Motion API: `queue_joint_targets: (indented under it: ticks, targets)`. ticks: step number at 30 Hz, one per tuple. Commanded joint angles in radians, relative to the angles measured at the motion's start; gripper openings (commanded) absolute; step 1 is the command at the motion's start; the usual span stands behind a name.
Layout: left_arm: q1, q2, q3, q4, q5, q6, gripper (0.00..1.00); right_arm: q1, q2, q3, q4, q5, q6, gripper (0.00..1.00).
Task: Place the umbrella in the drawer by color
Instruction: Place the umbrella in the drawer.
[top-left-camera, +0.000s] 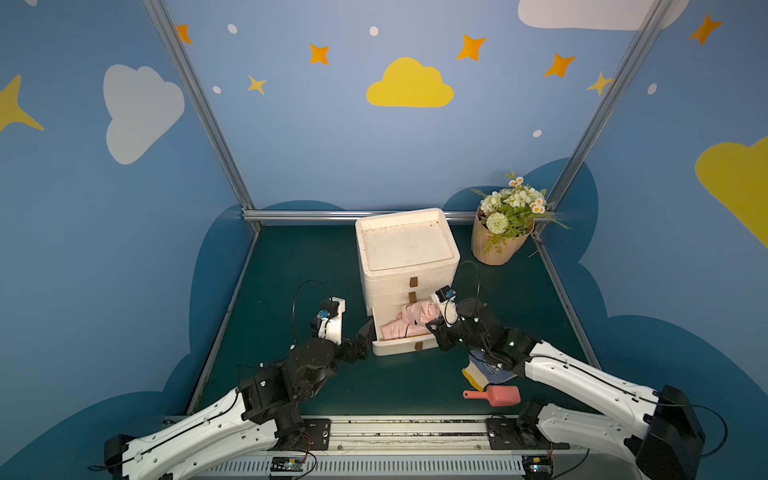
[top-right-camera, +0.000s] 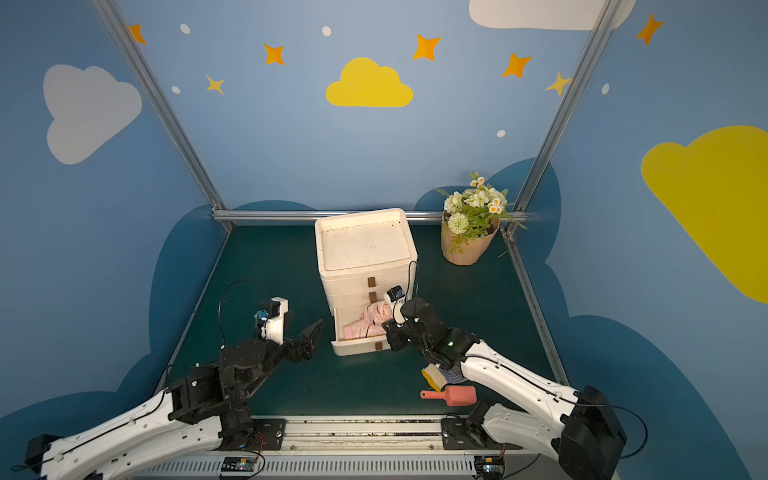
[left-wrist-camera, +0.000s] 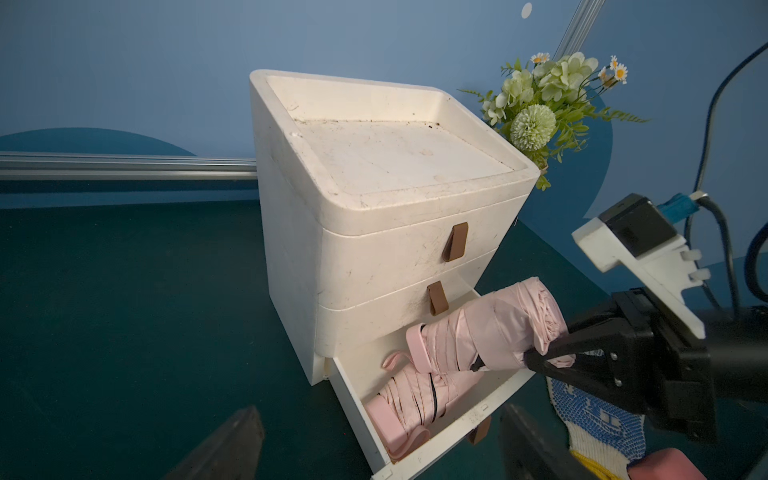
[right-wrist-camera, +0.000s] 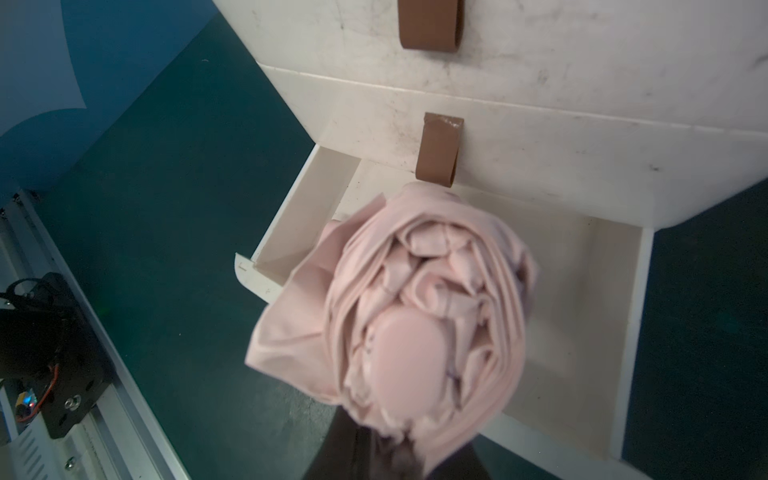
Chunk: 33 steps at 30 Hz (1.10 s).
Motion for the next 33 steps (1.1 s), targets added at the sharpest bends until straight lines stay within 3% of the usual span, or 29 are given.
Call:
queue_joint_targets:
  ticks: [1, 12, 20, 23, 25, 29, 33]
  targets:
    - [0.008, -0.009, -0.011, 0.033, 0.006, -0.01, 0.94, -0.007, 0.044, 0.003, 0.174, 0.004, 0.062, 0.0]
    - [0.025, -0.017, -0.049, 0.053, 0.012, -0.019, 0.94, -0.017, 0.238, 0.018, 0.221, -0.103, 0.232, 0.0]
    - [0.045, -0.039, -0.066, 0.042, 0.022, -0.034, 0.94, -0.099, 0.283, 0.034, 0.116, -0.197, 0.281, 0.01]
    - [0.054, -0.053, -0.074, 0.039, 0.024, -0.041, 0.95, -0.152, 0.272, 0.048, 0.031, -0.204, 0.261, 0.33]
    - [0.059, -0.06, -0.076, 0.037, 0.027, -0.044, 0.94, -0.185, 0.256, 0.054, -0.01, -0.205, 0.23, 0.43]
    - [0.069, -0.064, -0.074, 0.031, 0.035, -0.049, 0.95, -0.228, 0.219, 0.092, -0.106, -0.158, 0.143, 0.51]
    - [0.075, -0.061, -0.072, 0.031, 0.04, -0.054, 0.95, -0.23, 0.205, 0.157, -0.211, -0.103, 0.017, 0.51]
